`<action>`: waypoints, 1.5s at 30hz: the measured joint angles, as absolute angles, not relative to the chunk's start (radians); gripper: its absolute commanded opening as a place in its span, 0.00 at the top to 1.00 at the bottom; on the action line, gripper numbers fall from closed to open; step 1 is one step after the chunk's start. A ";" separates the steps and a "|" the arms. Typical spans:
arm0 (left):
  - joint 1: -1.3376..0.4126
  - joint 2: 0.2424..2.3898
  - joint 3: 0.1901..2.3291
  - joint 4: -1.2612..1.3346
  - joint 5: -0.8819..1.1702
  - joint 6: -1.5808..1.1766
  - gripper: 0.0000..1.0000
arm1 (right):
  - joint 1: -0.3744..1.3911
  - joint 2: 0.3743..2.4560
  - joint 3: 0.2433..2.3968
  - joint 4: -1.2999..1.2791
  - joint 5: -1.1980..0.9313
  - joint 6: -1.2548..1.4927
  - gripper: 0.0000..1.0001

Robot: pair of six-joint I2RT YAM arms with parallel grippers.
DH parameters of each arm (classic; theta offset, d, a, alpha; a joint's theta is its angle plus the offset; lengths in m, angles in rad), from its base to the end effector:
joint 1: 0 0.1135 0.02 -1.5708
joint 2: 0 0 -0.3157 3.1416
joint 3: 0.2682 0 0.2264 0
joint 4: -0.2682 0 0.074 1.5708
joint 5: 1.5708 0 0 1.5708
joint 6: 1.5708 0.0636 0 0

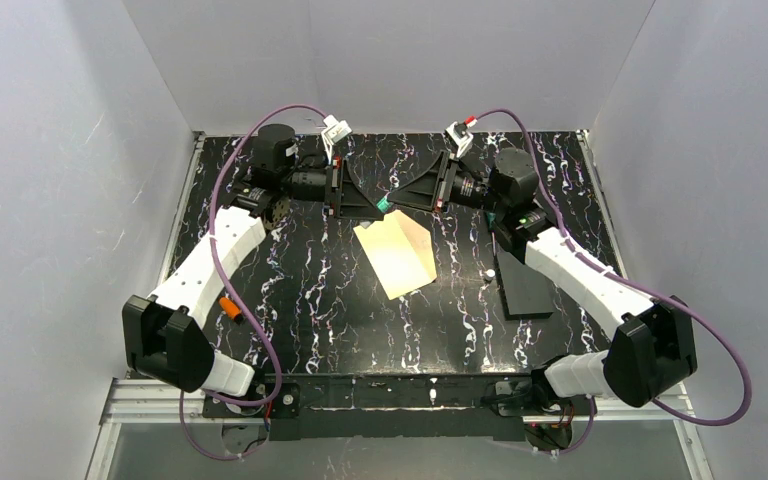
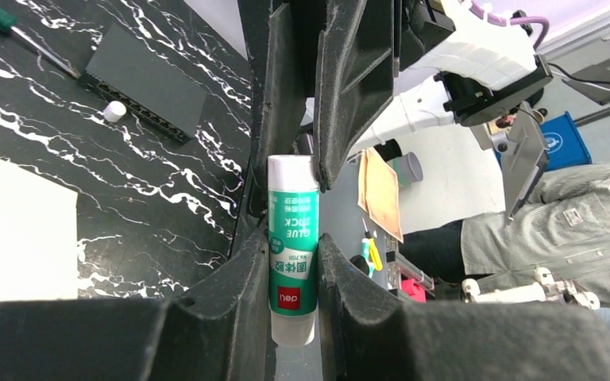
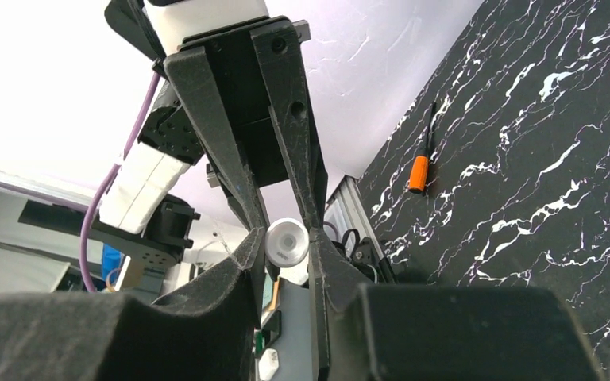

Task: Place the letter into the envelope and seal it

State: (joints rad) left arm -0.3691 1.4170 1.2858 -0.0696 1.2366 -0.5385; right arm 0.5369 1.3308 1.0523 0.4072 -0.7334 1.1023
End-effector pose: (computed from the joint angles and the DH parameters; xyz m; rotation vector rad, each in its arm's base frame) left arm 0.2477 -0.1603 0.4375 0.8424 1.7812 -1.6993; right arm 0.2288 0.1857 0.4334 -0.2295 1.7655 1.7842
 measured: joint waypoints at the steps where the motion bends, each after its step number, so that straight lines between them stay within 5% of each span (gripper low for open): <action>1: -0.368 1.417 1.290 -0.078 1.229 -0.531 1.00 | 0.537 1.333 1.053 0.410 -0.727 1.110 0.99; 9: -0.377 1.400 1.333 -0.215 0.991 -0.287 1.00 | 0.572 1.351 1.149 0.121 -0.474 1.178 0.99; 19: -0.464 1.377 1.251 -0.231 0.607 0.437 1.00 | 0.605 1.507 1.333 -0.279 -0.249 1.478 0.99; 23: -0.480 1.370 1.207 -0.201 0.548 0.527 1.00 | 0.606 1.547 1.364 -0.341 -0.242 1.534 0.34; 26: -0.467 1.416 1.344 -0.329 0.562 0.454 1.00 | 0.588 1.561 1.413 -0.327 -0.228 1.431 0.12; 34: -0.448 1.452 1.434 -0.438 0.789 -0.044 1.00 | 0.517 1.377 1.242 -0.032 -0.391 0.990 0.09; 40: -0.449 1.451 1.308 -0.321 1.019 -0.356 1.00 | 0.527 1.298 1.136 0.190 -0.635 0.889 0.20; 45: -0.449 1.450 1.303 -0.224 1.158 -0.477 1.00 | 0.526 1.298 1.137 0.200 -0.743 0.830 0.15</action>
